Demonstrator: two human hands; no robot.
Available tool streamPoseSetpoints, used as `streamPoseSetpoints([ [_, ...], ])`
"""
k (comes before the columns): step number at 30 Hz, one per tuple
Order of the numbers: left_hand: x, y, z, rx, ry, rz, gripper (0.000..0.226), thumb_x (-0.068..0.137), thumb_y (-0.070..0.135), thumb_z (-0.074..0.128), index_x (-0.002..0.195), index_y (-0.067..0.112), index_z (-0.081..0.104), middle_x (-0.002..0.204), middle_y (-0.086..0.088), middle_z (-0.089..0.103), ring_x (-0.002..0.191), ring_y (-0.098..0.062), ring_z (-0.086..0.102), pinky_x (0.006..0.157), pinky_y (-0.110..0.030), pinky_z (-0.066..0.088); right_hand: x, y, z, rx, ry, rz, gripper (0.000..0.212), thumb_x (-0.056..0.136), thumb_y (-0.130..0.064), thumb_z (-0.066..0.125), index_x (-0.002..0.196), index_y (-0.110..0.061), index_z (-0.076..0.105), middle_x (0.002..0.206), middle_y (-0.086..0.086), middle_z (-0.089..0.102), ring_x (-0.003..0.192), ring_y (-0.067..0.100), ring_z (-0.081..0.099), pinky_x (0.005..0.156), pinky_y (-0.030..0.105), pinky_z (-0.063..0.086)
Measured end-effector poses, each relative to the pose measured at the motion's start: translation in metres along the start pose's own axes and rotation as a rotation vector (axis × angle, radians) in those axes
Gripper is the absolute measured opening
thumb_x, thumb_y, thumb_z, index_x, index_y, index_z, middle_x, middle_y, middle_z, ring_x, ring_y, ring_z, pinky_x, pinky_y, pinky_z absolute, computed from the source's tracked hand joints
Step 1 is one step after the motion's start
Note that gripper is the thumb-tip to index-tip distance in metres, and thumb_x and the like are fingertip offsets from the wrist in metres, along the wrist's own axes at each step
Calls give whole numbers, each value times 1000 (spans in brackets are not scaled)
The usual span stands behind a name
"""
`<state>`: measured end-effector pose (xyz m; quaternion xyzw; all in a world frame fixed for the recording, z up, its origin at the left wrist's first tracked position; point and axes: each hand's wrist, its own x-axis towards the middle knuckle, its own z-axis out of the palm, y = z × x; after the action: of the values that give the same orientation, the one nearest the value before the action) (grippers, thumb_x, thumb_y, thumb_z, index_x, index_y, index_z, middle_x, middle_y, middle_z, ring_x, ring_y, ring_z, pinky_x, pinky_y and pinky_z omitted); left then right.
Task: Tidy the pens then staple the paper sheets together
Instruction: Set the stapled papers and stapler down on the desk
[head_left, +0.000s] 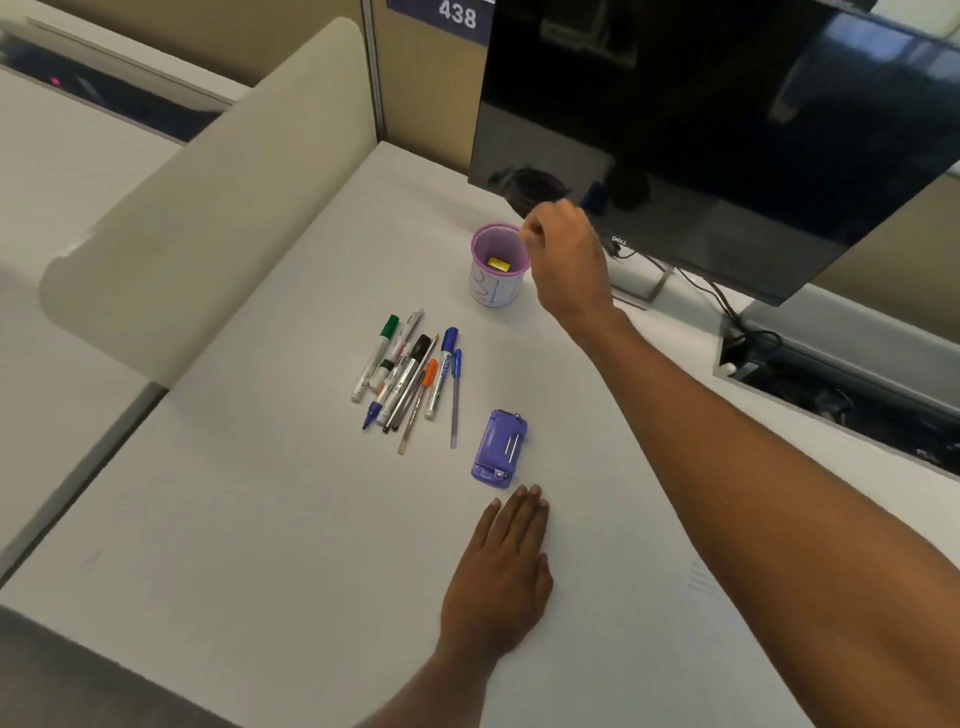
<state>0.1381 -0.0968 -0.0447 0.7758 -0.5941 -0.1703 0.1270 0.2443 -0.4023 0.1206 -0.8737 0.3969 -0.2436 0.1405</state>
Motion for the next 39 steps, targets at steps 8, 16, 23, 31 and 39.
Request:
streamPoseSetpoints([
  [8,1,-1,4,-32,20,49,64,105,40,47,163,16,37,172,-1,31,160,-16,24,128,-36,13,41,18,28,-223,-221,-5,21,99,-10,55,96,-13,75,99,9,71,87,23,63,77,34,57],
  [16,3,0,3,-36,28,49,65,104,40,48,164,17,36,172,-1,31,160,-16,27,127,-36,15,45,22,25,-65,-118,29,10,99,-18,65,101,-15,74,98,6,72,84,17,62,77,35,60],
  [23,2,0,4,-55,39,53,65,104,37,48,164,17,35,174,-1,28,162,-16,23,128,-38,17,44,25,11,-24,-34,-52,12,99,-19,64,103,-14,74,101,7,72,86,15,61,79,30,57],
  [31,1,1,3,-9,31,29,68,103,42,49,165,18,33,173,0,29,160,-15,23,127,-36,14,33,24,2,27,30,-38,19,100,-21,64,115,-14,74,113,8,73,101,21,65,87,31,55],
  [39,0,0,8,-20,59,33,68,105,40,48,166,17,29,175,0,21,163,-12,7,132,-33,0,-29,40,-11,167,82,115,26,102,-29,60,116,-13,74,115,6,74,103,17,65,89,23,50],
])
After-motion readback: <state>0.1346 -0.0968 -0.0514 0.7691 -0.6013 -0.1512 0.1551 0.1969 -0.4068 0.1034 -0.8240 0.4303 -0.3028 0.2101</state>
